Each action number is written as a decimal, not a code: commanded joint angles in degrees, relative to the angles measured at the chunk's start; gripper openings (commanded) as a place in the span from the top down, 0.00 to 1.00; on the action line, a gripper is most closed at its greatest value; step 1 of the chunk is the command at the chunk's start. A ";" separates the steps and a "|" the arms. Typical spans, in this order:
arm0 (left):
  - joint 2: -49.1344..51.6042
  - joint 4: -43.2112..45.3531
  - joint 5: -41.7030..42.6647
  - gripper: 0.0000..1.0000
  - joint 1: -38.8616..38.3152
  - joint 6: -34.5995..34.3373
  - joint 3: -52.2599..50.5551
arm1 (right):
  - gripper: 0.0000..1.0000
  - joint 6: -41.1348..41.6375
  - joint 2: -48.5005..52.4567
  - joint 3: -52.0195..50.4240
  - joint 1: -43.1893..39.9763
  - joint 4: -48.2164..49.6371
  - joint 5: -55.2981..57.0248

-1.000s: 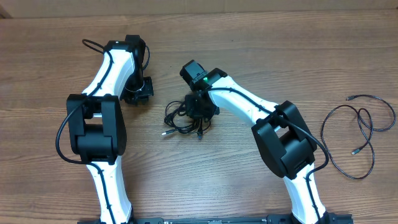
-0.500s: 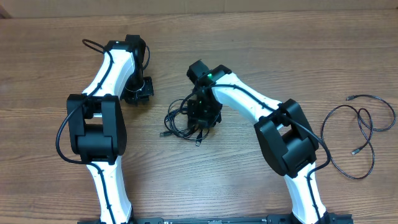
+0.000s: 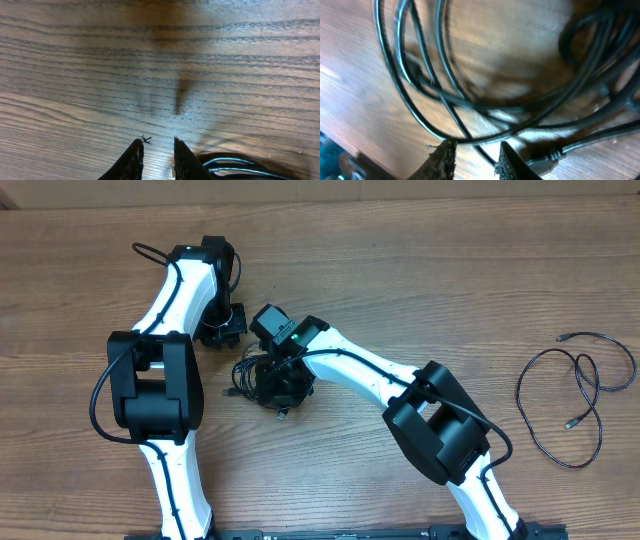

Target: Untangle cables

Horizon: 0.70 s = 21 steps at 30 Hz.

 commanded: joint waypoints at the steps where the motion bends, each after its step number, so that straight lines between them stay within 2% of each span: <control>1: -1.27 0.09 2.29 0.77 -0.02 0.83 -0.70 | 0.73 -4.22 -0.68 4.09 -2.75 -5.11 -1.66; 4: -1.27 0.72 11.69 0.76 -0.02 9.33 -0.70 | 0.68 -9.07 -2.27 8.59 -6.40 -11.65 -1.55; 8: -1.27 0.35 24.70 0.75 -0.02 20.61 -0.70 | 0.60 -14.14 -2.80 9.90 -10.21 -14.78 0.57; 9: -1.27 0.11 27.12 0.75 -0.02 22.69 -0.70 | 0.55 -14.56 -2.78 9.81 -10.97 -15.39 2.10; 11: -1.27 -0.24 30.73 0.75 -0.02 25.64 -0.70 | 0.39 -14.62 -2.67 8.94 -12.46 -16.22 5.18; 13: -1.27 -0.83 32.70 0.72 -0.02 27.89 -0.68 | 0.38 -17.62 -2.34 8.68 -13.86 -17.44 5.53; 15: -1.27 -1.05 32.65 0.71 -0.02 28.04 -0.70 | 0.48 -17.46 -2.34 8.68 -14.38 -18.18 5.51; 17: -1.27 -1.03 32.70 0.74 -0.02 28.02 -0.68 | 0.46 -17.46 -2.36 8.68 -14.62 -18.29 5.51; 20: -1.27 -1.05 32.70 0.79 -0.02 28.09 -0.55 | 0.38 -17.49 -2.36 8.68 -14.80 -17.11 5.53; 21: -1.29 -1.16 32.83 0.79 -0.02 28.63 -0.52 | 0.46 -17.51 -2.29 8.68 -14.80 -16.57 5.55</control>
